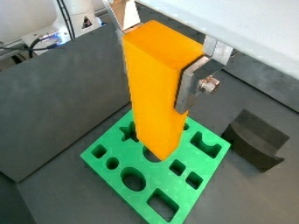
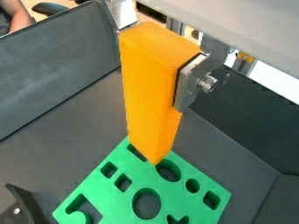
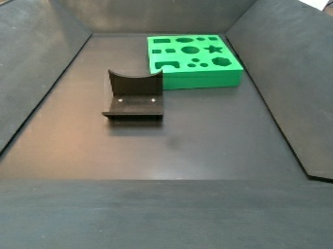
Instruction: Insert the rectangle object.
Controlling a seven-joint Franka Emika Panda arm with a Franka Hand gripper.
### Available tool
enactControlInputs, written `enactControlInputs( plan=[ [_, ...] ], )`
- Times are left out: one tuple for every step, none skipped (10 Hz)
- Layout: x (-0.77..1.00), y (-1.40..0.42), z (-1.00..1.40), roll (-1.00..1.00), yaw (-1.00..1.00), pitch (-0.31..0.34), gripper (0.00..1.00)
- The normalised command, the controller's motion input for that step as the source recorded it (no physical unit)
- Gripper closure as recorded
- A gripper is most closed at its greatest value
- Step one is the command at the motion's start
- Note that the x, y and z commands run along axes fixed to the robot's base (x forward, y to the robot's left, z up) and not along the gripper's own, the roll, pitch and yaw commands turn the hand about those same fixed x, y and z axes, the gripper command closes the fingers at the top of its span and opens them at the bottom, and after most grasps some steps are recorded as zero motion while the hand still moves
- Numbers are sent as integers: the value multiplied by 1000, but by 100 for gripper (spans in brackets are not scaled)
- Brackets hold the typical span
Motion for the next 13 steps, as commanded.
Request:
enactControlInputs(
  plan=[
    [697,-9,-897,-136,269,-44,100],
    [697,-23,-909,-130,266,-40,100],
    [680,0,-846,-130,297,-49,100],
    [643,0,-777,-133,349,-59,100],
    [649,0,-751,-63,326,-36,100],
    [631,-137,-786,0,280,0,100],
    [554,-469,-789,234,209,0,100],
    [266,-554,-631,351,0,0,100],
    [77,-343,-257,437,-140,116,100],
    [0,-29,-89,154,-126,56,100],
    [0,0,-23,0,0,0,100],
    [-260,194,-140,1,-57,-1,100],
    [-254,171,-197,4,-63,0,100]
  ],
)
